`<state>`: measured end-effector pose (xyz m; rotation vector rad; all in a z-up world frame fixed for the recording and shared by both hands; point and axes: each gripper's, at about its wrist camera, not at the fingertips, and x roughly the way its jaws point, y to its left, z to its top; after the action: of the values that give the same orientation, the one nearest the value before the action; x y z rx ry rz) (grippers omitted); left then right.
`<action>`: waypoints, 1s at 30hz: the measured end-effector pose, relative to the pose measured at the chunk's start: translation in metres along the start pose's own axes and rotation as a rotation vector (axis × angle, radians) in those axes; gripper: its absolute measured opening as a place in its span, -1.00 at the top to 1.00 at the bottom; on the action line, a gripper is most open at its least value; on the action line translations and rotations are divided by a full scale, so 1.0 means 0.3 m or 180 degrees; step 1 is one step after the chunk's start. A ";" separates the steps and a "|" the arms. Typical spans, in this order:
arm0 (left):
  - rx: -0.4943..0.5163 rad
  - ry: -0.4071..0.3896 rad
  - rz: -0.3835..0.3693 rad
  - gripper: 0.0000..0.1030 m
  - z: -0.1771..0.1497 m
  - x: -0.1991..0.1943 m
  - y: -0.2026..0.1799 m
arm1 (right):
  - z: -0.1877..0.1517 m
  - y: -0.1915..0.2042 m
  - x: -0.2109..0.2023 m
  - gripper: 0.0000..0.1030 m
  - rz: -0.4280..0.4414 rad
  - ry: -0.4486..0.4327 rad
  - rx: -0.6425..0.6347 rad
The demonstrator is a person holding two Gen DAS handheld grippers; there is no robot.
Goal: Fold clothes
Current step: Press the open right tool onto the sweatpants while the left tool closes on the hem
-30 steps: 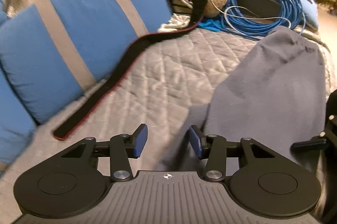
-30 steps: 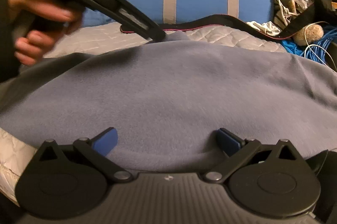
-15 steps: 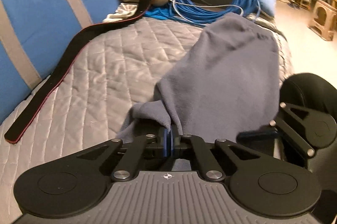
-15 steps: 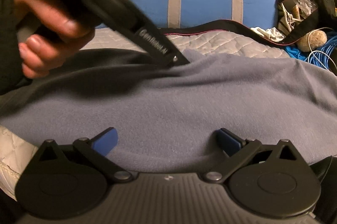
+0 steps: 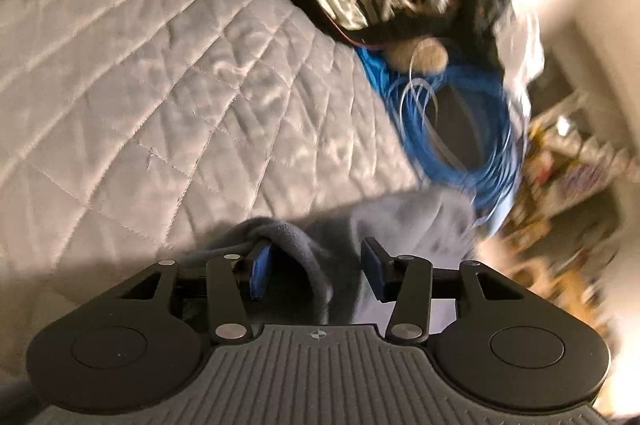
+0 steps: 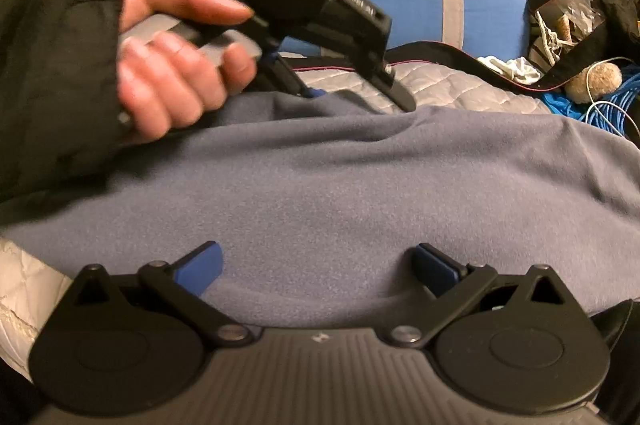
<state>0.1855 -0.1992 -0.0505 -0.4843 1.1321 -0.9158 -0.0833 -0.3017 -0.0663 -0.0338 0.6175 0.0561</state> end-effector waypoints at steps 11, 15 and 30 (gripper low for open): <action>-0.0608 -0.0419 -0.0053 0.93 0.084 -0.032 0.077 | -0.003 0.005 -0.005 -0.99 0.0043 -0.0014 -0.0059; -0.0618 -0.0550 0.0072 0.94 0.093 -0.048 0.074 | 0.001 0.005 -0.003 -0.98 0.0056 -0.0003 -0.0044; -0.0722 -0.0534 0.0231 0.94 0.114 -0.022 0.098 | -0.001 0.013 -0.015 -0.97 0.0024 0.0033 0.0005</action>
<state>0.2271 -0.1809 -0.0555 -0.6879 1.0973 -0.6734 -0.0874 -0.2979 -0.0640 -0.0301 0.6281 0.0627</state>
